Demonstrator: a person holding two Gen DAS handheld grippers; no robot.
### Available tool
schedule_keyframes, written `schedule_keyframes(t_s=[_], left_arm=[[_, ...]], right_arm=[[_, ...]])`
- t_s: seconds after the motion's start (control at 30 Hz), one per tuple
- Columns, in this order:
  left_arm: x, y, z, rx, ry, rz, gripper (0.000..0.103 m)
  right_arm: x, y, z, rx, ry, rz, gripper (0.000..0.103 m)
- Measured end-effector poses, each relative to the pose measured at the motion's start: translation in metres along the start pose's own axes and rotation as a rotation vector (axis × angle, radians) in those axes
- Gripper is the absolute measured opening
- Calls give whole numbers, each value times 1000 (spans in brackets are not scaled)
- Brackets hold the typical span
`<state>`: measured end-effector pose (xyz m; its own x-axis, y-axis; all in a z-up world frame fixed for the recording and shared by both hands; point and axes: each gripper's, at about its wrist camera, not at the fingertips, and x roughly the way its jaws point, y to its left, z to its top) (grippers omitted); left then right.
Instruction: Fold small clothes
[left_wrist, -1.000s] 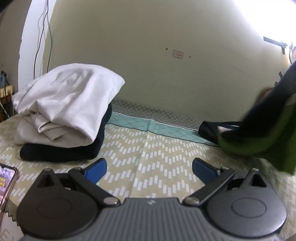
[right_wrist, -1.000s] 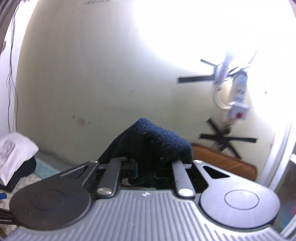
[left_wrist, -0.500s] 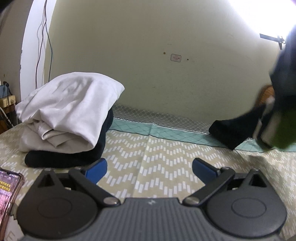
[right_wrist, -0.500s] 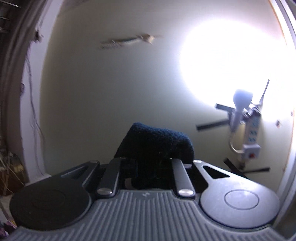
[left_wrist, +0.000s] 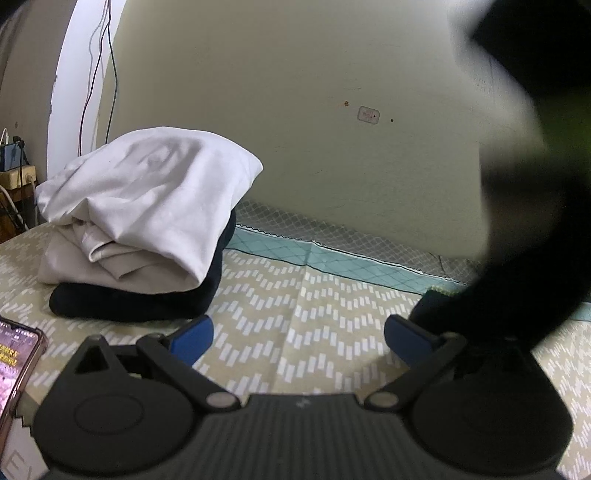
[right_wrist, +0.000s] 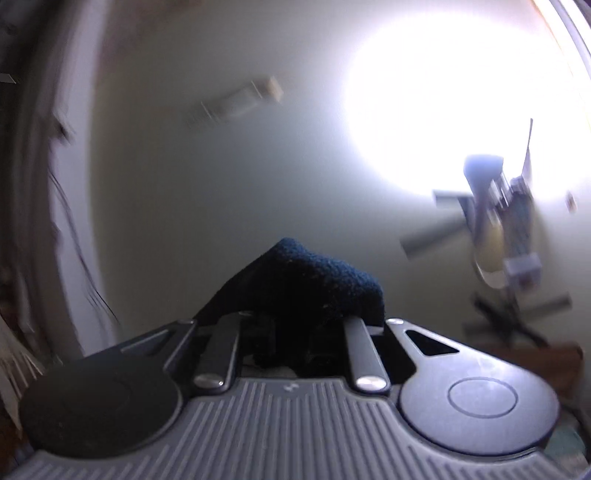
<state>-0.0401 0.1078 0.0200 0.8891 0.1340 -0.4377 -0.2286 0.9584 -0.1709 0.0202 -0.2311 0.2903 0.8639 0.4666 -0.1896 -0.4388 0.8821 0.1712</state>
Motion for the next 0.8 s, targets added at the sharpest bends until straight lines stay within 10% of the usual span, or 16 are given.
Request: schedule_keyframes(t_s=[0.17, 0.23, 0.8], left_arm=[[0, -1, 0, 8, -1, 1, 102], [0, -1, 0, 10, -1, 1, 102], [3, -1, 0, 22, 22, -35, 103]], right_arm=[[84, -82, -139, -4, 507, -354, 22], [87, -106, -184, 3, 569, -439, 27], [-11, -108, -206, 44, 379, -232, 62]])
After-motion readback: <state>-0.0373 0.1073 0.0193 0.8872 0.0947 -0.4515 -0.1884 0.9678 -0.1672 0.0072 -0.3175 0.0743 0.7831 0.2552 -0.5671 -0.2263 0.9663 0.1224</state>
